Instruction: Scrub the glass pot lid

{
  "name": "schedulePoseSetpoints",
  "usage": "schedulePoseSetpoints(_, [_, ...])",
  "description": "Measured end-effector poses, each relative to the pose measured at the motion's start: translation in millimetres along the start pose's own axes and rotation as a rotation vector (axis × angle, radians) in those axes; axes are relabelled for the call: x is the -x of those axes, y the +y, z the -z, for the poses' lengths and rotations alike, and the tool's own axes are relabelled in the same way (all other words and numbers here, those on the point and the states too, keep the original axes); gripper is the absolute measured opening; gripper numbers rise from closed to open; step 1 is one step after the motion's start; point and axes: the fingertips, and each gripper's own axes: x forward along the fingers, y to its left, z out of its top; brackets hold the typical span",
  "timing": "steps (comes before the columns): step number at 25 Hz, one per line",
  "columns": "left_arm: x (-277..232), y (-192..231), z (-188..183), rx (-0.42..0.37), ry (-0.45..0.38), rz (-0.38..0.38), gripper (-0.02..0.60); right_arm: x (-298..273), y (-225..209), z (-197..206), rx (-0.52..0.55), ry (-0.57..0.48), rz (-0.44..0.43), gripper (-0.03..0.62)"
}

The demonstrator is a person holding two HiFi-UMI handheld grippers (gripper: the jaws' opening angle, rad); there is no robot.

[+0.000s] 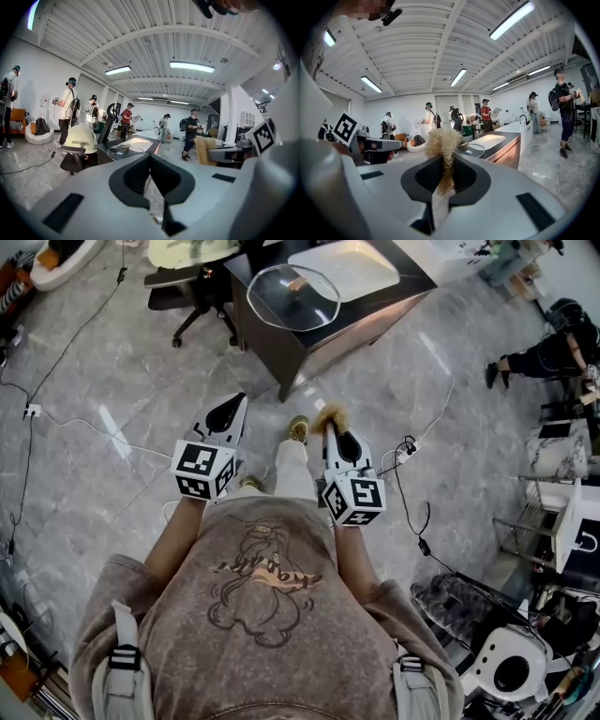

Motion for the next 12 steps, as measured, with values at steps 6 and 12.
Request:
schedulePoseSetpoints(6, [-20,13,-3,-0.006,-0.005,0.004,0.014,-25,-8,1,-0.005,-0.004,-0.001,0.041])
schedulePoseSetpoints(12, [-52,23,-9,-0.007,0.008,0.03,0.015,-61,-26,-1,-0.022,0.008,0.001,0.041])
